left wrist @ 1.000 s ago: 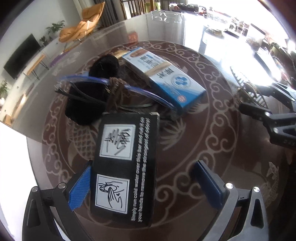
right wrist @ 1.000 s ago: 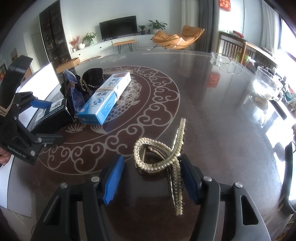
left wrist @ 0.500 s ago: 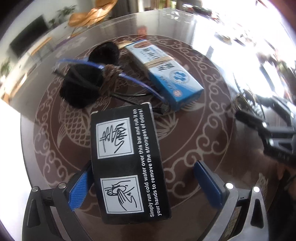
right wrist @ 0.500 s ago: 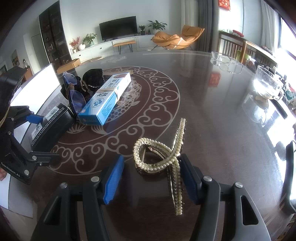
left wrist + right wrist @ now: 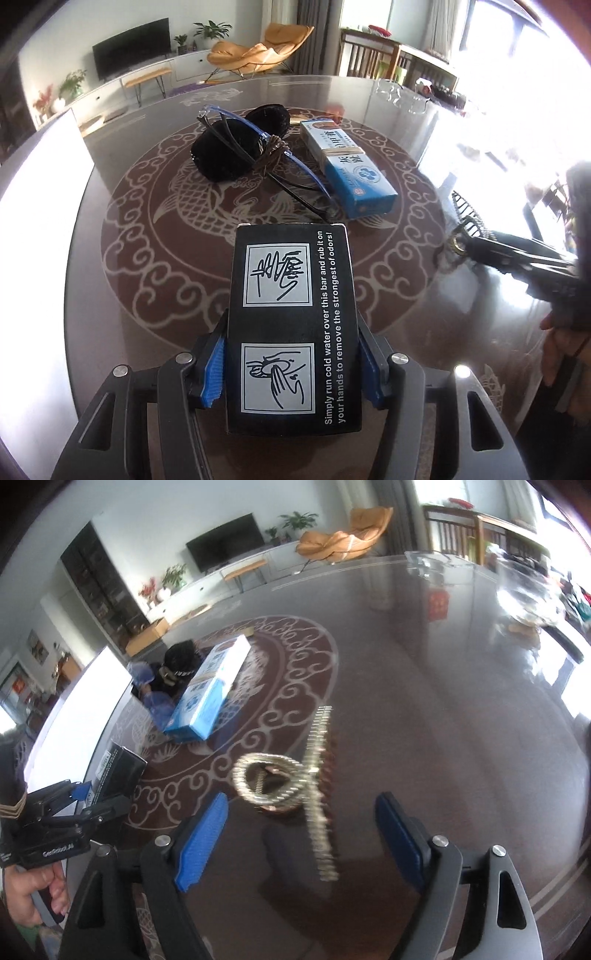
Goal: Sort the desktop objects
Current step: 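Carry the black soap box and pearl clip over the bin with both tools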
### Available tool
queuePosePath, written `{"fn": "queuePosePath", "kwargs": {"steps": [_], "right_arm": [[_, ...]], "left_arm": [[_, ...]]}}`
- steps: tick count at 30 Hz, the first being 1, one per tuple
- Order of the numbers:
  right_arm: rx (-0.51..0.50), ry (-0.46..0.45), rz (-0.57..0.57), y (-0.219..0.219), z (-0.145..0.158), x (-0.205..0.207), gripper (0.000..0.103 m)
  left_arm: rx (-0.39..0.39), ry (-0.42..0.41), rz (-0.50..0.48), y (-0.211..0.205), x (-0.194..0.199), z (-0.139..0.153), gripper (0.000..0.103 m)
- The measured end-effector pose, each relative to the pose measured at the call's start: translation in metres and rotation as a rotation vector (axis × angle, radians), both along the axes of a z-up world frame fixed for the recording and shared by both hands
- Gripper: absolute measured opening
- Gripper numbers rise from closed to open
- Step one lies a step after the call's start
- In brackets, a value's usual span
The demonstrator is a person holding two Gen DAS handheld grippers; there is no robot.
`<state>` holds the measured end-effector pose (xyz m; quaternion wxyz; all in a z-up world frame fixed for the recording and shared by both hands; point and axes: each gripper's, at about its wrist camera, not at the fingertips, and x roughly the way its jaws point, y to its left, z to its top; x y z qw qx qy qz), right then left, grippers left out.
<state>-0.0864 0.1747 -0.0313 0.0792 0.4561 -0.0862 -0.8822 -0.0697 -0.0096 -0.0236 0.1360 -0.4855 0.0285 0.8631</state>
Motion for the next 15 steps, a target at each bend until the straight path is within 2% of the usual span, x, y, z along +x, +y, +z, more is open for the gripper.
{"fn": "queuePosePath", "kwargs": {"steps": [3, 4, 5, 6, 7, 11, 15], "right_arm": [[0.072, 0.010, -0.014, -0.021, -0.001, -0.015, 0.086], [0.087, 0.000, -0.032, -0.024, -0.003, -0.017, 0.079], [0.104, -0.013, -0.057, -0.025, -0.005, -0.019, 0.062], [0.117, -0.014, -0.079, -0.024, -0.004, -0.018, 0.051], [0.091, -0.022, -0.080, -0.021, -0.004, -0.017, 0.046], [0.092, 0.004, -0.071, -0.018, 0.010, -0.006, 0.045], [0.058, 0.064, -0.032, -0.023, 0.045, 0.005, 0.045]], "left_arm": [[0.003, 0.021, -0.003, -0.002, 0.007, 0.001, 0.058], [0.001, 0.026, -0.002, -0.001, -0.002, -0.002, 0.058], [0.006, 0.029, 0.001, -0.002, 0.009, -0.002, 0.058], [0.021, 0.032, 0.005, -0.005, 0.011, -0.001, 0.058], [0.034, 0.035, 0.009, -0.012, 0.010, -0.003, 0.058], [0.109, 0.049, 0.014, -0.021, 0.021, 0.008, 0.058], [0.226, 0.075, 0.007, -0.031, 0.032, 0.041, 0.058]]}}
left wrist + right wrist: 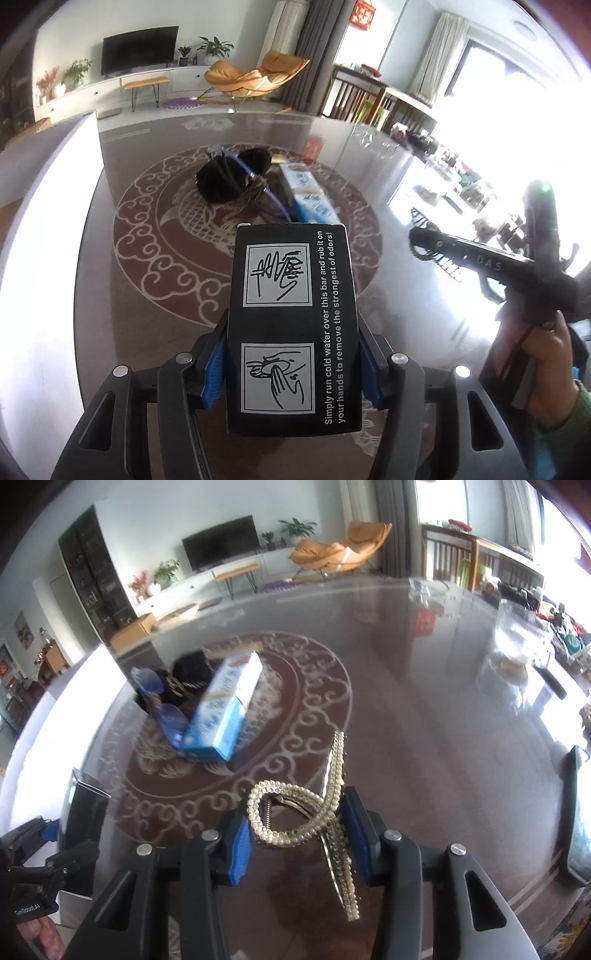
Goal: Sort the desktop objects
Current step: 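Carry the black soap box and pearl clip over the bin with both tools, then open both tools to drop the soap box and pearl clip into the bin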
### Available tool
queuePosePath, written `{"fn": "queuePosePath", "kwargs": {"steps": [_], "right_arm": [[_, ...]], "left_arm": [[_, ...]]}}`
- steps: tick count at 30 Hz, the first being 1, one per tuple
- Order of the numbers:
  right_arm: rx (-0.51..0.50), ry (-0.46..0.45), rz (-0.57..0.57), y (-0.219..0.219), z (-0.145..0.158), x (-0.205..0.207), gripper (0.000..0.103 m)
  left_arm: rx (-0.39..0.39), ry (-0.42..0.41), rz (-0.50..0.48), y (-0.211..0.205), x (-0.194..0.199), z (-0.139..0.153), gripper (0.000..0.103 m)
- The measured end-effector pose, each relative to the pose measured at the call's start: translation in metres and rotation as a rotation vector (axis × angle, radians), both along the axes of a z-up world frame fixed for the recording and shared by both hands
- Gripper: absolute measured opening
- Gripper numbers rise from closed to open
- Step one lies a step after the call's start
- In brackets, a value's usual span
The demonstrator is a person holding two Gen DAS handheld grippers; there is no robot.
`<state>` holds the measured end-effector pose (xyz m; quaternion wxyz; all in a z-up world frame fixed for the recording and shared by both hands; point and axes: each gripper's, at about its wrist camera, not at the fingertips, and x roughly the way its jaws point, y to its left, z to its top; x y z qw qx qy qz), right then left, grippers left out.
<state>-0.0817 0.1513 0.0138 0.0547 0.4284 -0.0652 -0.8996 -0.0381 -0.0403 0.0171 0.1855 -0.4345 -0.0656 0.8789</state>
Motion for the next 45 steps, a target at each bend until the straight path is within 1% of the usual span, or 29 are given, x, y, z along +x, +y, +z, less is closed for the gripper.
{"fn": "queuePosePath", "kwargs": {"steps": [2, 4, 6, 9, 11, 12, 13, 15, 18, 20, 24, 25, 26, 28, 31, 33, 34, 35, 36, 37, 38, 39, 40, 41, 43, 45], "right_arm": [[-0.021, 0.031, 0.044, -0.013, 0.022, 0.002, 0.045], [-0.045, 0.060, 0.097, -0.032, 0.042, 0.006, 0.045], [-0.081, 0.088, 0.168, -0.059, 0.063, 0.010, 0.045], [-0.151, 0.117, 0.280, -0.110, 0.087, 0.013, 0.045], [-0.198, 0.127, 0.357, -0.149, 0.098, 0.012, 0.045], [-0.223, 0.126, 0.396, -0.169, 0.103, 0.011, 0.045], [-0.243, 0.123, 0.432, -0.189, 0.106, 0.010, 0.045], [-0.266, 0.118, 0.502, -0.233, 0.111, 0.006, 0.045], [-0.253, 0.106, 0.584, -0.287, 0.108, 0.004, 0.045], [-0.253, 0.060, 0.619, -0.317, 0.095, 0.000, 0.045], [-0.232, -0.012, 0.667, -0.359, 0.062, -0.003, 0.045], [-0.228, -0.028, 0.679, -0.366, 0.055, -0.003, 0.045], [-0.224, -0.043, 0.694, -0.374, 0.047, -0.002, 0.045], [-0.221, -0.059, 0.727, -0.384, 0.038, 0.004, 0.044], [-0.190, -0.047, 0.770, -0.399, 0.032, 0.015, 0.044], [-0.162, -0.042, 0.808, -0.409, 0.026, 0.022, 0.045], [-0.142, -0.052, 0.825, -0.414, 0.023, 0.025, 0.052], [-0.121, -0.051, 0.824, -0.416, 0.022, 0.028, 0.063], [-0.088, -0.037, 0.806, -0.415, 0.022, 0.030, 0.066], [-0.081, -0.025, 0.806, -0.414, 0.023, 0.032, 0.068], [-0.091, -0.014, 0.811, -0.410, 0.026, 0.033, 0.074], [-0.101, 0.001, 0.806, -0.403, 0.028, 0.034, 0.078], [-0.107, 0.021, 0.797, -0.393, 0.035, 0.034, 0.087], [-0.111, 0.058, 0.783, -0.383, 0.040, 0.035, 0.092], [-0.115, 0.135, 0.752, -0.361, 0.053, 0.040, 0.094], [-0.114, 0.201, 0.713, -0.335, 0.062, 0.043, 0.096]], "left_arm": [[0.046, 0.029, -0.003, -0.011, 0.010, 0.022, 0.058], [0.060, 0.057, 0.003, -0.027, 0.019, 0.042, 0.058], [0.050, 0.087, 0.032, -0.053, 0.030, 0.061, 0.058], [0.028, 0.103, 0.105, -0.101, 0.041, 0.078, 0.058], [0.001, 0.099, 0.170, -0.138, 0.047, 0.083, 0.058], [-0.030, 0.097, 0.207, -0.156, 0.050, 0.083, 0.058], [-0.063, 0.086, 0.249, -0.175, 0.051, 0.080, 0.058], [-0.082, 0.045, 0.319, -0.209, 0.052, 0.070, 0.058], [-0.113, -0.016, 0.401, -0.247, 0.053, 0.049, 0.058], [-0.122, -0.050, 0.430, -0.264, 0.054, 0.035, 0.058], [-0.133, -0.109, 0.455, -0.279, 0.053, 0.013, 0.058], [-0.128, -0.112, 0.459, -0.281, 0.054, 0.013, 0.058], [-0.143, -0.104, 0.464, -0.282, 0.055, 0.014, 0.058], [-0.187, -0.100, 0.478, -0.282, 0.057, 0.017, 0.058], [-0.189, -0.114, 0.503, -0.288, 0.056, 0.017, 0.058], [-0.200, -0.148, 0.530, -0.293, 0.052, 0.013, 0.060], [-0.218, -0.164, 0.542, -0.296, 0.049, 0.012, 0.063], [-0.242, -0.172, 0.553, -0.296, 0.047, 0.010, 0.072], [-0.253, -0.169, 0.569, -0.298, 0.049, 0.010, 0.080], [-0.250, -0.159, 0.576, -0.299, 0.051, 0.011, 0.084], [-0.248, -0.143, 0.581, -0.300, 0.053, 0.013, 0.088], [-0.258, -0.128, 0.594, -0.300, 0.055, 0.015, 0.090], [-0.277, -0.115, 0.610, -0.300, 0.056, 0.016, 0.090], [-0.293, -0.103, 0.625, -0.299, 0.057, 0.017, 0.090], [-0.311, -0.068, 0.652, -0.296, 0.060, 0.020, 0.090], [-0.290, -0.013, 0.663, -0.290, 0.061, 0.029, 0.090]]}}
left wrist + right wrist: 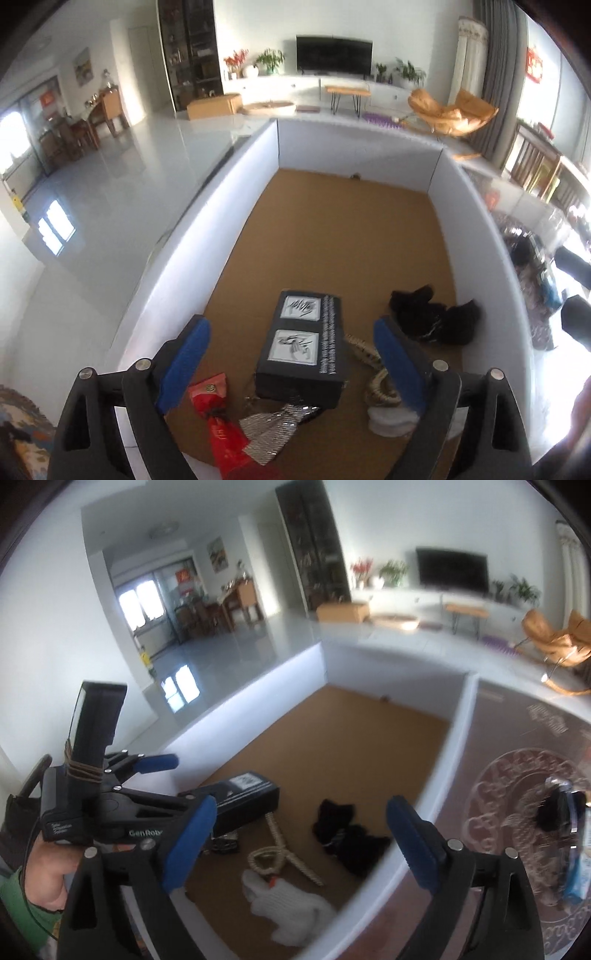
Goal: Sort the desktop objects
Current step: 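Open both tools to drop the soap box and pearl clip into the bin, then bring both tools back from the bin to the table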
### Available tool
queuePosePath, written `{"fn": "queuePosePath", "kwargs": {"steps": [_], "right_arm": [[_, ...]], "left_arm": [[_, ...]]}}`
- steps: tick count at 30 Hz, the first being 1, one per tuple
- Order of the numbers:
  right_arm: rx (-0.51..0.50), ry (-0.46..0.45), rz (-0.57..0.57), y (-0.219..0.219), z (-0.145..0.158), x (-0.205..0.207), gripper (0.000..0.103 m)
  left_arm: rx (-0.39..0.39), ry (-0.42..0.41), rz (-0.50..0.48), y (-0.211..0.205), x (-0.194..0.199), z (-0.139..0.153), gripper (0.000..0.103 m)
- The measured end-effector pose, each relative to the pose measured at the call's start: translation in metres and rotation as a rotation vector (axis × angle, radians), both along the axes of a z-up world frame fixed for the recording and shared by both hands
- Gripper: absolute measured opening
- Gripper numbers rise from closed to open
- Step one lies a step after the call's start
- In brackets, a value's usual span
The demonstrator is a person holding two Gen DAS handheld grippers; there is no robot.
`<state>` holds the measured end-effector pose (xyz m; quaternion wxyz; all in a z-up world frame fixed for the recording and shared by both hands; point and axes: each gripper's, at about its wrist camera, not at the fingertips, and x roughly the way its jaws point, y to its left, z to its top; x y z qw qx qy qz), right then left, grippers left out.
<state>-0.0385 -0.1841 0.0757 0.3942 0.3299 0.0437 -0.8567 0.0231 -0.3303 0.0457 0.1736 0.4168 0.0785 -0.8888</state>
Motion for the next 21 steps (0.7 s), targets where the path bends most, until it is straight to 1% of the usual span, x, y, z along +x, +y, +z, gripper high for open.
{"fn": "queuePosePath", "kwargs": {"steps": [2, 4, 6, 7, 8, 10, 12, 15, 18, 19, 21], "right_arm": [[-0.013, 0.063, -0.064, 0.031, 0.006, 0.001, 0.100], [-0.017, 0.116, -0.152, 0.067, 0.005, 0.000, 0.103], [0.003, 0.145, -0.260, 0.110, -0.005, -0.001, 0.103], [0.033, 0.153, -0.313, 0.129, -0.014, -0.003, 0.103], [0.084, 0.155, -0.371, 0.148, -0.026, -0.006, 0.103], [0.194, 0.118, -0.488, 0.187, -0.049, -0.014, 0.103], [0.238, 0.054, -0.576, 0.228, -0.072, -0.017, 0.103], [0.287, -0.025, -0.665, 0.275, -0.097, -0.021, 0.103], [0.320, -0.079, -0.711, 0.303, -0.110, -0.022, 0.103], [0.316, -0.091, -0.722, 0.310, -0.113, -0.025, 0.103], [0.292, -0.112, -0.737, 0.320, -0.115, -0.027, 0.103]], "left_arm": [[0.008, 0.072, -0.019, 0.009, 0.005, 0.011, 0.090], [0.013, 0.147, -0.050, 0.025, 0.009, 0.025, 0.090], [0.016, 0.199, -0.092, 0.044, 0.013, 0.038, 0.090], [0.019, 0.220, -0.122, 0.056, 0.014, 0.044, 0.090], [0.022, 0.236, -0.154, 0.070, 0.016, 0.051, 0.090], [0.036, 0.266, -0.236, 0.104, 0.019, 0.059, 0.090], [0.063, 0.283, -0.334, 0.141, 0.021, 0.066, 0.090], [0.123, 0.269, -0.497, 0.197, 0.019, 0.067, 0.090], [0.195, 0.214, -0.647, 0.252, 0.014, 0.057, 0.090], [0.206, 0.193, -0.681, 0.268, 0.011, 0.050, 0.090], [0.191, 0.144, -0.723, 0.297, 0.006, 0.034, 0.090]]}}
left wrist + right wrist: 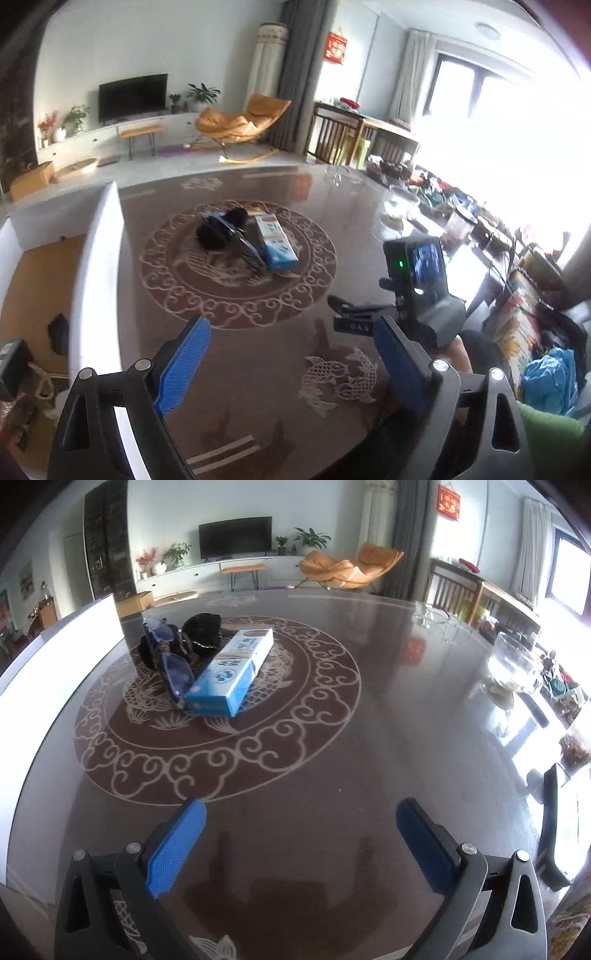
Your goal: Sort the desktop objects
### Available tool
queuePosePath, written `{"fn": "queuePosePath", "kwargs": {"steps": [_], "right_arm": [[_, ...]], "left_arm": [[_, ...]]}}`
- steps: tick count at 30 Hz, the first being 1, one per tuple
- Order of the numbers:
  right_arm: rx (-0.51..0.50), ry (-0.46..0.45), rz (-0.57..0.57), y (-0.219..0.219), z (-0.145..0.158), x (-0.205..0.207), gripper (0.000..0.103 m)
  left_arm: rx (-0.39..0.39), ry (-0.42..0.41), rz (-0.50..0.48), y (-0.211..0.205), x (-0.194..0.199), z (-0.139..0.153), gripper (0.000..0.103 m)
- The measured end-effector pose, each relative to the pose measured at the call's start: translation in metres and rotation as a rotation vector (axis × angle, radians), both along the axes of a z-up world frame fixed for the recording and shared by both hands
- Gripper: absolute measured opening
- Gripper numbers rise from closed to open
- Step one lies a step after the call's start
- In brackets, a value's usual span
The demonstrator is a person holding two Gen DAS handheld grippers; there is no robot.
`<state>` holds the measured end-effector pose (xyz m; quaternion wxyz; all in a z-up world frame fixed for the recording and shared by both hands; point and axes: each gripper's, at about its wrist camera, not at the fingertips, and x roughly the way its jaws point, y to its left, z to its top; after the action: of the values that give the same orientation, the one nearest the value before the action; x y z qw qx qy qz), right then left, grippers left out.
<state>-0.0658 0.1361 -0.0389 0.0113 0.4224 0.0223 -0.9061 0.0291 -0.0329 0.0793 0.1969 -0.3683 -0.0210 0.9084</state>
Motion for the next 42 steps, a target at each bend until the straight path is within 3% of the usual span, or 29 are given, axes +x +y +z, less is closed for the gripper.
{"fn": "queuePosePath", "kwargs": {"steps": [4, 7, 16, 20, 29, 31, 42], "right_arm": [[-0.027, -0.006, -0.006, 0.007, -0.003, 0.002, 0.103], [-0.035, -0.014, 0.001, 0.007, -0.009, 0.005, 0.103], [-0.045, -0.010, 0.002, 0.002, -0.011, 0.008, 0.103], [-0.062, -0.014, 0.006, 0.004, -0.011, 0.007, 0.103], [-0.055, -0.021, 0.014, 0.001, -0.012, 0.006, 0.103], [-0.053, -0.030, 0.017, 0.001, -0.013, 0.006, 0.103], [-0.052, -0.044, 0.029, -0.002, -0.016, 0.004, 0.103]], "left_arm": [[-0.105, -0.070, -0.007, 0.030, -0.019, -0.051, 0.090], [-0.160, -0.107, 0.027, 0.029, -0.032, -0.081, 0.090], [-0.233, -0.169, 0.181, 0.013, -0.081, -0.131, 0.090], [-0.205, -0.184, 0.223, 0.004, -0.094, -0.138, 0.090], [-0.233, -0.163, 0.225, 0.008, -0.103, -0.140, 0.092], [-0.236, -0.183, 0.216, 0.007, -0.104, -0.142, 0.103], [-0.233, -0.179, 0.213, 0.007, -0.102, -0.142, 0.103]]}}
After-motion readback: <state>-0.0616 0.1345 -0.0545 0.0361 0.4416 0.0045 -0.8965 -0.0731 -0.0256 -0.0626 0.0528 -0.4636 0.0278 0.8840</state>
